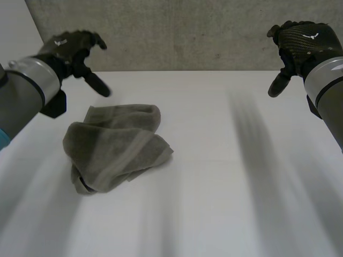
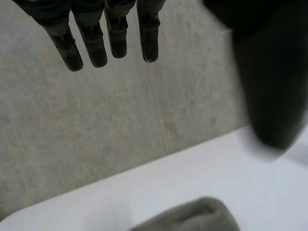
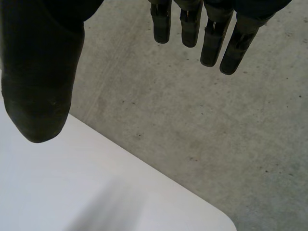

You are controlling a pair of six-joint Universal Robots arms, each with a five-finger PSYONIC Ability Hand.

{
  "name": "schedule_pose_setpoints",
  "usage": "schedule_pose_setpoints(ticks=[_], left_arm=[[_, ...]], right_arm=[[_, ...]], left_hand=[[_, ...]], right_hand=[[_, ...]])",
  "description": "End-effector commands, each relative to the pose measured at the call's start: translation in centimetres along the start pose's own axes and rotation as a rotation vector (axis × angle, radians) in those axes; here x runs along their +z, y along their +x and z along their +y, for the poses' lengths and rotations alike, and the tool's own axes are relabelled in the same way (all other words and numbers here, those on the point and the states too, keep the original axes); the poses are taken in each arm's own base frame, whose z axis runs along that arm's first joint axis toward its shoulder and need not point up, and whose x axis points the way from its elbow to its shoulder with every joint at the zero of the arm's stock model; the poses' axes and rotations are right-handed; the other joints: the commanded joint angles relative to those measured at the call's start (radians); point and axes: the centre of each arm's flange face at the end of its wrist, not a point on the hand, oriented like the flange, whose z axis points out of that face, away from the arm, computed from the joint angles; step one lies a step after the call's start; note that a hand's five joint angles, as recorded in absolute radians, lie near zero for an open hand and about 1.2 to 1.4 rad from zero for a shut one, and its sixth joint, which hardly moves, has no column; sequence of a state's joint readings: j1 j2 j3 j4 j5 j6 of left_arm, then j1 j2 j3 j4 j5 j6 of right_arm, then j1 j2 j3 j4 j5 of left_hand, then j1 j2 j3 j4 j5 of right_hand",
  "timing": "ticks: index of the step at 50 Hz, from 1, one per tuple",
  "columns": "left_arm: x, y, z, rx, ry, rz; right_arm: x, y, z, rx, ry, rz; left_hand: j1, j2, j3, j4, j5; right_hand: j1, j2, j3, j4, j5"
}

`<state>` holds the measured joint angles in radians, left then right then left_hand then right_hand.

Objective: Fold the towel.

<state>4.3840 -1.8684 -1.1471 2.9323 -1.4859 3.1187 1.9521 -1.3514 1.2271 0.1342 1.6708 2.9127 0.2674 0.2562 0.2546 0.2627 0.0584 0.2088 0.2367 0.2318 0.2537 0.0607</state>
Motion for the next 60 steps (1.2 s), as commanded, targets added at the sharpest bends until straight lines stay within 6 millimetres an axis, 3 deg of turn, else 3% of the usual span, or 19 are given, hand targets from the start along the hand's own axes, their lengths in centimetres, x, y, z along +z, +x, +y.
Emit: schedule_pose_setpoints(ticks=[1, 3, 7, 11, 17, 27, 33, 37, 38, 40, 43, 45, 46, 48, 49, 51, 54, 56, 60], left_arm=[[0.4, -1.5, 4.2, 0.142, -0.126, -0.010], [1.2, -4.3, 7.3, 0.221, -0.216, -0.060], [1.8, -5.8, 9.9, 0.259, -0.282, -0.081], [2.5, -7.1, 12.8, 0.251, -0.321, -0.103], [3.5, -8.9, 14.4, 0.261, -0.292, -0.144], [4.5, -9.3, 17.2, 0.260, -0.311, -0.142], [4.7, -8.5, 17.9, 0.298, -0.316, -0.107], [5.2, -6.2, 18.0, 0.322, -0.286, -0.022], [5.2, -6.1, 18.0, 0.322, -0.286, -0.021], [5.3, -4.1, 18.0, 0.332, -0.269, 0.040], [5.2, -3.1, 17.8, 0.335, -0.259, 0.062], [4.9, -0.6, 16.8, 0.346, -0.221, 0.113], [4.9, -0.6, 16.8, 0.347, -0.220, 0.113], [4.2, 2.6, 14.5, 0.358, -0.144, 0.170], [4.2, 2.6, 14.5, 0.358, -0.144, 0.170], [3.5, 5.0, 11.7, 0.307, -0.063, 0.191], [3.1, 6.2, 10.4, 0.258, -0.029, 0.196], [2.1, 9.1, 8.3, 0.158, 0.014, 0.230], [1.0, 12.2, 7.1, 0.090, 0.025, 0.290]], right_arm=[[-0.2, -0.9, 0.6, -0.007, -0.019, -0.040], [-0.3, -1.2, 1.0, -0.018, -0.037, -0.065], [-0.2, -2.1, 2.2, -0.053, -0.073, -0.132], [-1.4, -5.5, 3.7, -0.116, -0.102, -0.281], [-3.3, -9.2, 5.8, -0.213, -0.140, -0.409], [-3.7, -10.0, 6.5, -0.262, -0.149, -0.428], [-3.4, -9.7, 6.6, -0.261, -0.152, -0.420], [-3.4, -9.7, 6.6, -0.262, -0.153, -0.419], [-3.4, -9.7, 6.6, -0.262, -0.154, -0.421], [-3.4, -9.7, 6.6, -0.264, -0.153, -0.421], [-3.4, -9.6, 6.5, -0.263, -0.151, -0.417], [-3.4, -9.5, 6.3, -0.264, -0.145, -0.415], [-3.4, -9.4, 6.3, -0.263, -0.145, -0.412], [-3.3, -9.3, 6.2, -0.263, -0.144, -0.408], [-3.3, -9.2, 6.2, -0.262, -0.144, -0.406], [-3.3, -9.2, 6.0, -0.264, -0.140, -0.405], [-3.4, -9.1, 5.7, -0.270, -0.129, -0.403], [-3.5, -9.0, 5.5, -0.275, -0.122, -0.401], [-3.4, -8.5, 5.0, -0.284, -0.107, -0.386]], left_hand=[[-0.077, -0.066, -0.065, -0.073, -0.043], [-0.077, -0.066, -0.065, -0.073, -0.043], [-0.077, -0.066, -0.065, -0.073, -0.043], [-0.077, -0.066, -0.065, -0.073, -0.043], [-0.077, -0.066, -0.065, -0.073, -0.043], [-0.016, -0.004, -0.003, -0.011, 0.019], [0.378, 0.389, 0.390, 0.382, 0.412], [0.896, 0.907, 0.909, 0.901, 0.930], [0.897, 0.909, 0.910, 0.902, 0.932], [1.128, 1.139, 1.141, 1.133, 1.163], [1.129, 1.140, 1.142, 1.134, 1.163], [1.129, 1.140, 1.142, 1.134, 1.163], [1.129, 1.140, 1.142, 1.134, 1.163], [1.129, 1.140, 1.142, 1.134, 1.163], [1.129, 1.140, 1.142, 1.134, 1.163], [1.129, 1.140, 1.142, 1.134, 1.163], [1.129, 1.140, 1.142, 1.134, 1.163], [1.129, 1.140, 1.142, 1.134, 1.163], [1.129, 1.140, 1.142, 1.134, 1.163]], right_hand=[[-0.034, -0.062, -0.057, -0.079, -0.061], [-0.034, -0.062, -0.057, -0.079, -0.061], [-0.034, -0.062, -0.057, -0.079, -0.061], [-0.034, -0.062, -0.057, -0.079, -0.061], [-0.034, -0.062, -0.057, -0.079, -0.061], [-0.034, -0.062, -0.057, -0.079, -0.061], [-0.034, -0.062, -0.057, -0.079, -0.061], [-0.034, -0.062, -0.057, -0.079, -0.061], [-0.034, -0.062, -0.057, -0.079, -0.061], [-0.034, -0.062, -0.057, -0.079, -0.061], [-0.034, -0.062, -0.057, -0.079, -0.061], [-0.034, -0.062, -0.057, -0.079, -0.061], [-0.034, -0.062, -0.057, -0.079, -0.061], [-0.034, -0.062, -0.057, -0.079, -0.061], [-0.034, -0.062, -0.057, -0.079, -0.061], [-0.034, -0.062, -0.057, -0.079, -0.061], [-0.034, -0.062, -0.057, -0.079, -0.061], [-0.034, -0.062, -0.057, -0.079, -0.061], [-0.034, -0.062, -0.057, -0.079, -0.061]])
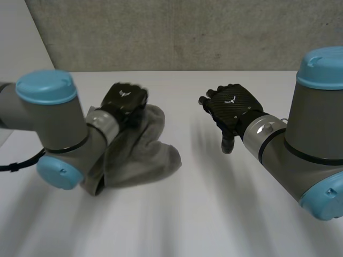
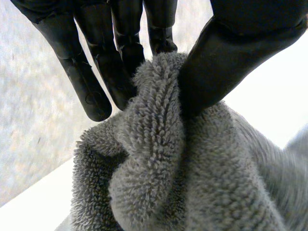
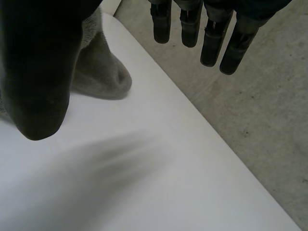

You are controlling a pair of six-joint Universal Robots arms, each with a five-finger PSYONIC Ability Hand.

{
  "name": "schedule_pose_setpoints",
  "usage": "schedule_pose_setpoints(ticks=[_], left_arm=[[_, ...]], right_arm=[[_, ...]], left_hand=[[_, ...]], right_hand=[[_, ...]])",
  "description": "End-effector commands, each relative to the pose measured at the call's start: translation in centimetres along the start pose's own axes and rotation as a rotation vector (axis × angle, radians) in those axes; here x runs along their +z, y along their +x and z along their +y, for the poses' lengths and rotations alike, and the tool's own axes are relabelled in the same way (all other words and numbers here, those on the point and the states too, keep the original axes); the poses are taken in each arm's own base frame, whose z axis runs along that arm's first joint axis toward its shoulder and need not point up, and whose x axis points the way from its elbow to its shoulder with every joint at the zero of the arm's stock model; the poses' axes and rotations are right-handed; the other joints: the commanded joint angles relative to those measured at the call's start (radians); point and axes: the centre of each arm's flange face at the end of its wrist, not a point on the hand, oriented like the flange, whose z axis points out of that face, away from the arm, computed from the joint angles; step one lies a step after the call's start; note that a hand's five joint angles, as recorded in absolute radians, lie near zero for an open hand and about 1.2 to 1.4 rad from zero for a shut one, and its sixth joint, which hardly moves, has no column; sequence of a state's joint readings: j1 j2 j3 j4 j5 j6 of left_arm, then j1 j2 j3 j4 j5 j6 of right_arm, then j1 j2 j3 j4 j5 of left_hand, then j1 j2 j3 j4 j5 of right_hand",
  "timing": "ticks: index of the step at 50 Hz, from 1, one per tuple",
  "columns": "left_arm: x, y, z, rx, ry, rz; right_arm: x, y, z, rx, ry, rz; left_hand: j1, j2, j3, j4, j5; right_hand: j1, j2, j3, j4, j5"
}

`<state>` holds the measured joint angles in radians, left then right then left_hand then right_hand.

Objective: Fold the towel.

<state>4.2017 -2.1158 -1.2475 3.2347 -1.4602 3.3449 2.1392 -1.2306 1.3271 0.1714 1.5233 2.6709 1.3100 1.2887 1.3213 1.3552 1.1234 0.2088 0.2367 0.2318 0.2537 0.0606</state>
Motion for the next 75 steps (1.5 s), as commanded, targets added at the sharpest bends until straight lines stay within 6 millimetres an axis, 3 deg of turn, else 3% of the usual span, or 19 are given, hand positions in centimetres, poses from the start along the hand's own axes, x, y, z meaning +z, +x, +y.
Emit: schedule_pose_setpoints(ticks=[1, 8, 12, 13, 14, 15, 16, 18, 21, 24, 26, 29, 36, 40, 42, 47, 54, 61, 75], left_arm=[[-0.9, 5.6, -4.9, -0.157, 0.086, 0.097], [0.4, 8.3, -5.6, -0.172, 0.129, 0.136], [1.8, 9.0, -4.6, -0.170, 0.126, 0.128], [2.0, 9.1, -4.1, -0.169, 0.117, 0.135], [2.1, 9.1, -4.1, -0.169, 0.117, 0.135], [2.2, 9.2, -3.7, -0.167, 0.105, 0.136], [2.2, 9.2, -3.7, -0.167, 0.105, 0.136], [2.2, 8.8, -2.7, -0.161, 0.066, 0.123], [1.8, 7.6, -1.3, -0.163, -0.009, 0.098], [1.6, 6.0, -0.7, -0.169, -0.048, 0.067], [0.3, 3.8, -0.3, -0.184, -0.099, 0.026], [-1.3, 2.2, 0.4, -0.190, -0.145, -0.004], [-4.6, 0.4, 1.9, -0.208, -0.217, -0.052], [-6.1, 1.1, 4.3, -0.211, -0.281, -0.046], [-6.3, 1.4, 4.9, -0.213, -0.281, -0.043], [-6.1, 1.9, 5.9, -0.218, -0.249, -0.044], [-5.0, 3.4, 7.6, -0.259, -0.244, -0.020], [-4.4, 3.7, 8.2, -0.258, -0.240, -0.018], [-5.0, 3.9, 9.2, -0.261, -0.269, -0.018]], right_arm=[[-0.3, 0.6, -0.5, -0.016, 0.015, 0.019], [-0.5, 2.9, -1.0, -0.005, 0.030, 0.085], [-0.8, 4.5, -1.4, 0.001, 0.042, 0.132], [-0.8, 4.5, -1.4, 0.001, 0.042, 0.132], [-0.9, 4.7, -1.4, 0.001, 0.044, 0.139], [-0.9, 4.7, -1.4, 0.001, 0.044, 0.139], [-1.0, 4.9, -1.5, 0.002, 0.047, 0.143], [-1.0, 4.9, -1.6, 0.001, 0.048, 0.144], [-1.2, 5.1, -1.7, 0.001, 0.052, 0.150], [-1.3, 5.1, -1.9, 0.002, 0.056, 0.152], [-1.4, 5.1, -1.9, 0.004, 0.055, 0.151], [-1.7, 4.8, -1.7, 0.008, 0.042, 0.143], [-2.7, 3.4, -0.4, 0.125, -0.055, 0.080], [-3.0, 3.0, 0.4, 0.277, -0.075, 0.073], [-3.0, 2.7, 1.4, 0.420, -0.087, 0.078], [-2.9, 1.6, 2.9, 0.553, -0.081, 0.077], [-2.0, 0.7, 5.0, 0.601, -0.048, 0.106], [-0.6, -0.8, 8.1, 0.702, -0.117, 0.109], [0.3, -4.4, 8.9, 0.737, -0.132, 0.068]], left_hand=[[0.086, 0.108, 0.075, 0.041, 0.098], [0.086, 0.108, 0.075, 0.041, 0.098], [0.049, 0.070, 0.038, 0.004, 0.061], [-0.329, -0.308, -0.341, -0.375, -0.317], [-0.333, -0.312, -0.344, -0.378, -0.321], [-0.749, -0.727, -0.760, -0.794, -0.737], [-0.753, -0.732, -0.764, -0.798, -0.741], [-1.043, -1.021, -1.054, -1.088, -1.031], [-1.105, -1.084, -1.116, -1.150, -1.093], [-1.105, -1.084, -1.117, -1.151, -1.093], [-1.105, -1.084, -1.117, -1.151, -1.093], [-1.099, -1.078, -1.111, -1.145, -1.087], [-1.082, -1.061, -1.093, -1.127, -1.070], [-1.076, -1.055, -1.087, -1.121, -1.064], [-1.073, -1.052, -1.084, -1.118, -1.061], [-1.070, -1.049, -1.081, -1.115, -1.058], [-1.055, -1.034, -1.067, -1.101, -1.043], [-1.052, -1.031, -1.064, -1.098, -1.040], [-0.917, -0.896, -0.929, -0.963, -0.905]], right_hand=[[-0.034, -0.062, -0.057, -0.079, -0.061], [-0.034, -0.062, -0.057, -0.079, -0.061], [-0.034, -0.062, -0.057, -0.079, -0.061], [-0.034, -0.062, -0.057, -0.079, -0.061], [-0.034, -0.062, -0.057, -0.079, -0.061], [-0.034, -0.062, -0.057, -0.079, -0.061], [-0.034, -0.062, -0.057, -0.079, -0.061], [-0.034, -0.062, -0.057, -0.079, -0.061], [-0.034, -0.062, -0.057, -0.079, -0.061], [-0.034, -0.062, -0.057, -0.079, -0.061], [-0.034, -0.062, -0.057, -0.079, -0.061], [-0.034, -0.062, -0.057, -0.079, -0.061], [-0.034, -0.062, -0.057, -0.079, -0.061], [-0.034, -0.062, -0.057, -0.079, -0.061], [-0.034, -0.062, -0.057, -0.079, -0.061], [-0.034, -0.062, -0.057, -0.079, -0.061], [-0.034, -0.062, -0.057, -0.079, -0.061], [-0.034, -0.062, -0.057, -0.079, -0.061], [-0.034, -0.062, -0.057, -0.079, -0.061]])
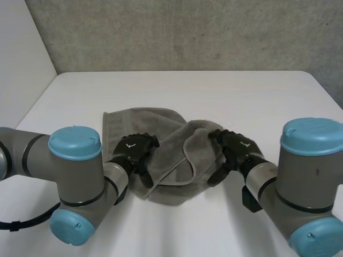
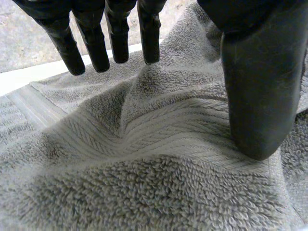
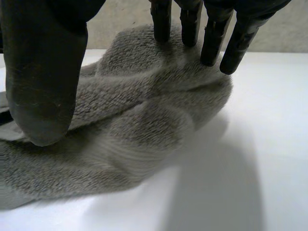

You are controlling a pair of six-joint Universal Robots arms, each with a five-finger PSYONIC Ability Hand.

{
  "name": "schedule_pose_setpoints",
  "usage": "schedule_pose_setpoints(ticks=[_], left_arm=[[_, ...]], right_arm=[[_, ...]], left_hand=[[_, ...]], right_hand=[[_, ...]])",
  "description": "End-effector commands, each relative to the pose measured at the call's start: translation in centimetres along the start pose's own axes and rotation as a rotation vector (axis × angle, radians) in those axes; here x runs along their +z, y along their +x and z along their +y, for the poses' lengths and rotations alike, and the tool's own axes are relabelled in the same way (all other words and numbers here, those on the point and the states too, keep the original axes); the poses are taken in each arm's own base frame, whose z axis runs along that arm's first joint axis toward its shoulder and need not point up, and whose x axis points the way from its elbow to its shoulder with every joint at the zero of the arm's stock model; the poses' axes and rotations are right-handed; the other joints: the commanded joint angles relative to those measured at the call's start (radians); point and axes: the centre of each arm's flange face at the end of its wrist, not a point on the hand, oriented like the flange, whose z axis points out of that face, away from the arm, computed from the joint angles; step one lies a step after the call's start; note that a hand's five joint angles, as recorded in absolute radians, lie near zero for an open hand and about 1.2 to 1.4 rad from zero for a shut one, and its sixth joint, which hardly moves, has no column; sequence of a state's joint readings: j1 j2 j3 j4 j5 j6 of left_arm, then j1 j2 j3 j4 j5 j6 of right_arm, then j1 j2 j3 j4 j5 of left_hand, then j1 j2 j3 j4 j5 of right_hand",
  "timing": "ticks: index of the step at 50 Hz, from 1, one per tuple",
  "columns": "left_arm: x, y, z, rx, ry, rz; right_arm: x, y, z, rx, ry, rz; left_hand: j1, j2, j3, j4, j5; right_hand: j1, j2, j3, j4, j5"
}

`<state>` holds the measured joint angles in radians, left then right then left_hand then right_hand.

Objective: Fold the towel.

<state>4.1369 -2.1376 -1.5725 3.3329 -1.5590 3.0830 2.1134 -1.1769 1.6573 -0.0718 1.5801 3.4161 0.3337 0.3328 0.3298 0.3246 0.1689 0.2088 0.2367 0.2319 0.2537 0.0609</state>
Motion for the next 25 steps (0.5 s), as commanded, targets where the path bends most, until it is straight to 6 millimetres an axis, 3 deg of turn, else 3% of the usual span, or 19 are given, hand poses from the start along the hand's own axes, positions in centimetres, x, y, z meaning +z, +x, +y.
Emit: schedule_pose_setpoints(ticks=[1, 5, 9, 10, 11, 12, 14, 15, 16, 17, 19, 21, 25], left_arm=[[-0.5, 0.0, 0.5, -0.002, -0.020, -0.002], [-0.5, 0.0, 0.5, -0.002, -0.018, -0.002], [-0.4, 0.0, 0.7, 0.000, -0.023, 0.002], [-0.4, 0.0, 0.7, 0.000, -0.023, 0.002], [-0.3, 0.0, 0.7, -0.002, -0.022, 0.002], [-0.1, 0.0, 0.6, 0.000, -0.019, 0.004], [-0.1, 0.0, 0.5, 0.000, -0.017, 0.007], [0.0, 0.0, 0.4, -0.001, -0.013, 0.006], [0.0, 0.0, 0.4, -0.001, -0.013, 0.006], [0.0, -0.1, 0.1, -0.002, -0.005, 0.005], [0.0, -0.3, -0.4, -0.004, 0.009, 0.000], [0.0, -0.5, -0.9, -0.005, 0.022, -0.006], [-0.6, -1.6, -3.9, -0.011, 0.103, -0.032]], right_arm=[[0.2, -1.1, 0.8, -0.017, 0.019, -0.007], [0.5, -1.4, 1.5, -0.024, 0.030, 0.002], [1.0, -1.7, 2.0, -0.028, 0.038, -0.008], [1.3, -1.8, 2.2, -0.029, 0.046, -0.013], [1.8, -1.8, 2.4, -0.029, 0.055, -0.010], [1.8, -1.8, 2.4, -0.029, 0.056, -0.009], [2.6, -1.6, 3.0, -0.027, 0.062, -0.008], [2.6, -1.6, 3.0, -0.027, 0.062, -0.008], [2.9, -1.5, 3.2, -0.027, 0.059, -0.008], [2.9, -1.5, 3.2, -0.027, 0.059, -0.008], [3.3, -1.3, 3.1, -0.018, 0.067, -0.008], [3.3, -1.3, 2.6, -0.012, 0.081, -0.009], [3.4, -0.9, 0.7, 0.017, 0.127, -0.008]], left_hand=[[0.091, 0.092, 0.095, 0.100, 0.081], [0.217, 0.218, 0.221, 0.227, 0.208], [0.551, 0.552, 0.555, 0.560, 0.541], [0.552, 0.553, 0.556, 0.561, 0.542], [0.697, 0.698, 0.701, 0.707, 0.688], [0.801, 0.802, 0.805, 0.810, 0.791], [0.901, 0.901, 0.904, 0.910, 0.891], [1.012, 1.013, 1.016, 1.021, 1.002], [1.013, 1.014, 1.017, 1.022, 1.003], [1.062, 1.063, 1.066, 1.071, 1.052], [1.063, 1.063, 1.066, 1.072, 1.053], [1.063, 1.063, 1.066, 1.072, 1.053], [1.063, 1.063, 1.066, 1.072, 1.053]], right_hand=[[-0.034, -0.062, -0.057, -0.079, -0.061], [-0.018, -0.046, -0.041, -0.063, -0.045], [0.093, 0.066, 0.070, 0.049, 0.067], [0.198, 0.170, 0.175, 0.153, 0.171], [0.350, 0.322, 0.327, 0.305, 0.324], [0.352, 0.324, 0.329, 0.307, 0.325], [0.764, 0.736, 0.740, 0.719, 0.737], [0.766, 0.738, 0.743, 0.721, 0.739], [0.963, 0.936, 0.940, 0.919, 0.937], [0.965, 0.938, 0.942, 0.920, 0.939], [1.187, 1.159, 1.164, 1.142, 1.160], [1.187, 1.160, 1.164, 1.143, 1.161], [1.187, 1.160, 1.164, 1.143, 1.161]])
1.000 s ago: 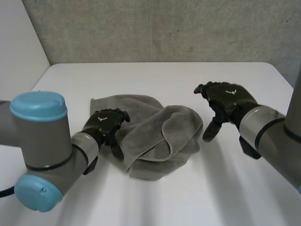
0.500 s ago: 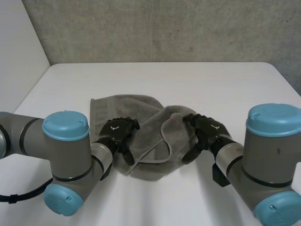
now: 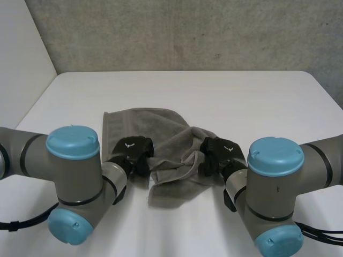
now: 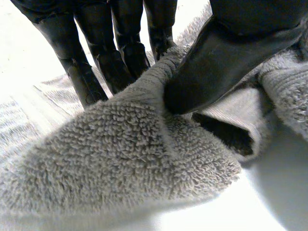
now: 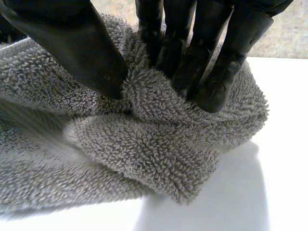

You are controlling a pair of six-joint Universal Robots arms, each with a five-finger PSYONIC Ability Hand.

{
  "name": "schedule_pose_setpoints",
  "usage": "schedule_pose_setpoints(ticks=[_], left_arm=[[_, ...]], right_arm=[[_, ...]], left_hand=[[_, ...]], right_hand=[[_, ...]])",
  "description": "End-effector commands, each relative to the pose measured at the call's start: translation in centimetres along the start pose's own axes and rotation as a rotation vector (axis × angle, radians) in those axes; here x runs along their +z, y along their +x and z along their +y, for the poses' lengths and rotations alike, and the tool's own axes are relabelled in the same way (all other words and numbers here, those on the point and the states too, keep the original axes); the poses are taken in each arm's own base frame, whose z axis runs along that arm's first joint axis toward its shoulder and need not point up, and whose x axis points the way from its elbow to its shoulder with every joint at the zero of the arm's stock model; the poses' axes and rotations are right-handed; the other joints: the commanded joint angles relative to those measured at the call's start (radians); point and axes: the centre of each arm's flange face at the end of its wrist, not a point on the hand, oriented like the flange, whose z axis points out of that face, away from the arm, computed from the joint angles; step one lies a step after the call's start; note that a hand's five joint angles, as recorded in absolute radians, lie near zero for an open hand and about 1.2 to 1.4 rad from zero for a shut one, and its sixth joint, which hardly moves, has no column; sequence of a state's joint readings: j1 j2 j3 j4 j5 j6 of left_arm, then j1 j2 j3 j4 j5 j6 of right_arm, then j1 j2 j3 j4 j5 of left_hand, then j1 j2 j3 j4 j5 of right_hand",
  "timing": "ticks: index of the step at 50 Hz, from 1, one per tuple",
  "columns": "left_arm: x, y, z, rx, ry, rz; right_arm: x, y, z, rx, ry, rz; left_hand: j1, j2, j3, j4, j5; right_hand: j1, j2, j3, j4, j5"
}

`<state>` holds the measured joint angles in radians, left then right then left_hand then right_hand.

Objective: Fold the towel.

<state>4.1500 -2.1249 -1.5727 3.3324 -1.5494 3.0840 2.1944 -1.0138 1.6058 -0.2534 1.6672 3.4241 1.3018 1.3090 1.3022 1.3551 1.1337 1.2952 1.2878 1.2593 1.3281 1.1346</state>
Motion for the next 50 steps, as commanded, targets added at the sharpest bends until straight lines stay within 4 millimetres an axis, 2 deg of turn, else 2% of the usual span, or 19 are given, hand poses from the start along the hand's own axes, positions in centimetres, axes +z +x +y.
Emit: schedule_pose_setpoints(ticks=[1, 2, 3, 5, 10, 15, 19, 21, 22, 23, 24, 27, 28, 29, 32, 36, 39, 44, 50], left_arm=[[-0.5, -1.3, -3.4, -0.007, 0.091, -0.031], [-0.7, -1.9, -4.4, -0.010, 0.115, -0.045], [-0.9, -2.4, -5.4, -0.011, 0.142, -0.058], [-1.1, -2.8, -6.4, -0.010, 0.171, -0.068], [-2.3, -3.6, -10.0, -0.005, 0.275, -0.090], [-2.2, -5.3, -13.3, 0.009, 0.360, -0.087], [0.6, -5.8, -17.5, 0.061, 0.463, -0.038], [1.6, -6.0, -19.4, 0.079, 0.511, -0.037], [2.0, -6.0, -21.5, 0.103, 0.563, -0.038], [2.0, -6.0, -21.5, 0.103, 0.564, -0.038], [1.8, -6.1, -23.9, 0.131, 0.628, -0.045], [0.0, -6.0, -28.8, 0.164, 0.783, -0.054], [0.0, -6.0, -28.9, 0.165, 0.784, -0.054], [-1.2, -5.8, -30.9, 0.175, 0.861, -0.052], [-3.3, -5.7, -33.7, 0.189, 0.978, -0.061], [-4.4, -5.4, -34.6, 0.178, 1.016, -0.050], [-4.5, -5.7, -34.0, 0.139, 0.985, -0.038], [-1.9, -7.9, -28.3, 0.068, 0.766, -0.064], [-1.0, -9.0, -23.3, 0.036, 0.610, -0.089]], right_arm=[[0.4, 0.7, -3.7, 0.050, 0.091, 0.001], [0.5, 1.2, -5.5, 0.059, 0.138, 0.004], [0.5, 1.2, -5.6, 0.059, 0.138, 0.004], [0.7, 2.2, -9.6, 0.053, 0.225, -0.011], [0.6, 3.2, -13.9, 0.007, 0.175, -0.104], [2.7, 2.7, -14.8, -0.048, -0.028, -0.249], [4.3, 2.6, -16.3, -0.154, -0.071, -0.250], [5.5, 2.8, -20.3, -0.353, 0.084, -0.176], [5.5, 2.8, -20.3, -0.354, 0.085, -0.176], [5.2, 2.6, -22.9, -0.439, 0.210, -0.111], [4.6, 2.2, -25.5, -0.522, 0.348, -0.035], [3.6, 1.3, -28.0, -0.583, 0.498, 0.029], [1.6, -0.5, -30.7, -0.630, 0.660, 0.065], [-0.3, -2.0, -32.3, -0.664, 0.774, 0.092], [-2.8, -3.3, -33.7, -0.689, 0.902, 0.110], [-3.8, -3.1, -34.1, -0.692, 0.962, 0.124], [-3.0, -2.7, -32.5, -0.704, 0.905, 0.104], [-1.9, -2.7, -29.2, -0.713, 0.759, 0.059], [0.0, -1.5, -22.4, -0.731, 0.466, -0.040]], left_hand=[[0.094, 0.087, 0.094, 0.041, 0.088], [0.094, 0.087, 0.094, 0.041, 0.088], [0.094, 0.087, 0.094, 0.041, 0.088], [0.094, 0.087, 0.094, 0.041, 0.088], [0.094, 0.087, 0.094, 0.041, 0.088], [0.094, 0.087, 0.094, 0.041, 0.088], [0.094, 0.087, 0.094, 0.041, 0.088], [0.094, 0.087, 0.094, 0.041, 0.088], [0.094, 0.087, 0.094, 0.041, 0.088], [0.094, 0.087, 0.094, 0.041, 0.088], [0.094, 0.087, 0.094, 0.041, 0.088], [0.094, 0.087, 0.094, 0.041, 0.088], [0.094, 0.087, 0.094, 0.041, 0.088], [0.094, 0.087, 0.094, 0.041, 0.088], [0.094, 0.087, 0.094, 0.041, 0.088], [0.094, 0.087, 0.094, 0.041, 0.088], [0.094, 0.087, 0.094, 0.041, 0.088], [0.094, 0.087, 0.094, 0.041, 0.088], [0.094, 0.087, 0.094, 0.041, 0.088]], right_hand=[[0.101, 0.108, 0.137, 0.068, 0.087], [0.101, 0.108, 0.137, 0.068, 0.087], [0.101, 0.108, 0.137, 0.068, 0.087], [0.101, 0.108, 0.137, 0.068, 0.087], [0.101, 0.108, 0.137, 0.068, 0.087], [0.101, 0.108, 0.137, 0.068, 0.087], [0.101, 0.108, 0.137, 0.068, 0.087], [0.101, 0.108, 0.137, 0.068, 0.087], [0.101, 0.108, 0.137, 0.068, 0.087], [0.101, 0.108, 0.137, 0.068, 0.087], [0.101, 0.108, 0.137, 0.068, 0.087], [0.101, 0.108, 0.137, 0.068, 0.087], [0.101, 0.108, 0.137, 0.068, 0.087], [0.101, 0.108, 0.137, 0.068, 0.087], [0.101, 0.108, 0.137, 0.068, 0.087], [0.101, 0.108, 0.137, 0.068, 0.087], [0.101, 0.108, 0.137, 0.068, 0.087], [0.101, 0.108, 0.137, 0.068, 0.087], [0.070, 0.078, 0.106, 0.037, 0.056]])
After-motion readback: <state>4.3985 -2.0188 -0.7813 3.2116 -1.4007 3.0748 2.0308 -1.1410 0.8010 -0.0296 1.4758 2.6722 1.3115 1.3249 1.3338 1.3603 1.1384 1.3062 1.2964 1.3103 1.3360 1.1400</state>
